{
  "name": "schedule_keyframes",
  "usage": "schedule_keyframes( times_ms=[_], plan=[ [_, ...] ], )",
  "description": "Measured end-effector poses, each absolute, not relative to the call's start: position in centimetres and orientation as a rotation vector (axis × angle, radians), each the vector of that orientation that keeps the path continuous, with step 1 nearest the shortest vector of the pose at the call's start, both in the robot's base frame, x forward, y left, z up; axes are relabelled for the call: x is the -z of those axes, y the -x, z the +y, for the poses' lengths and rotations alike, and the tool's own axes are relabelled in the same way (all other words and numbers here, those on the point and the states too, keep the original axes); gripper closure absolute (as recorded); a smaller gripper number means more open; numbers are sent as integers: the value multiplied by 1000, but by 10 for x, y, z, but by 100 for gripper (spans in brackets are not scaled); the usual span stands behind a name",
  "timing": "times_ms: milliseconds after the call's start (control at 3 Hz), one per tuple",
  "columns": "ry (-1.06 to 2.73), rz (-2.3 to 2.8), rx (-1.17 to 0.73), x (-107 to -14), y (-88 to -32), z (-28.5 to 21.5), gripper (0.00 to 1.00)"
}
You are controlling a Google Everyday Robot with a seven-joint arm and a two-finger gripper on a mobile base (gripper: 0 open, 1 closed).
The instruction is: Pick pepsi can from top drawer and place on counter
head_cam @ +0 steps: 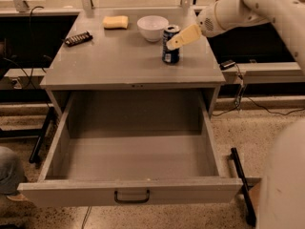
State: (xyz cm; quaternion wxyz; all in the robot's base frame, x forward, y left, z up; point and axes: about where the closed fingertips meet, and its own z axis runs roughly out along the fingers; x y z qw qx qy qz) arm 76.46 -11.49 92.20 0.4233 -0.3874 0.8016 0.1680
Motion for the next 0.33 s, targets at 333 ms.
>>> schedule_keyframes(
  times_ms=[333],
  plan=[
    [933,1959,-317,-956,-724,-143,0]
  ],
)
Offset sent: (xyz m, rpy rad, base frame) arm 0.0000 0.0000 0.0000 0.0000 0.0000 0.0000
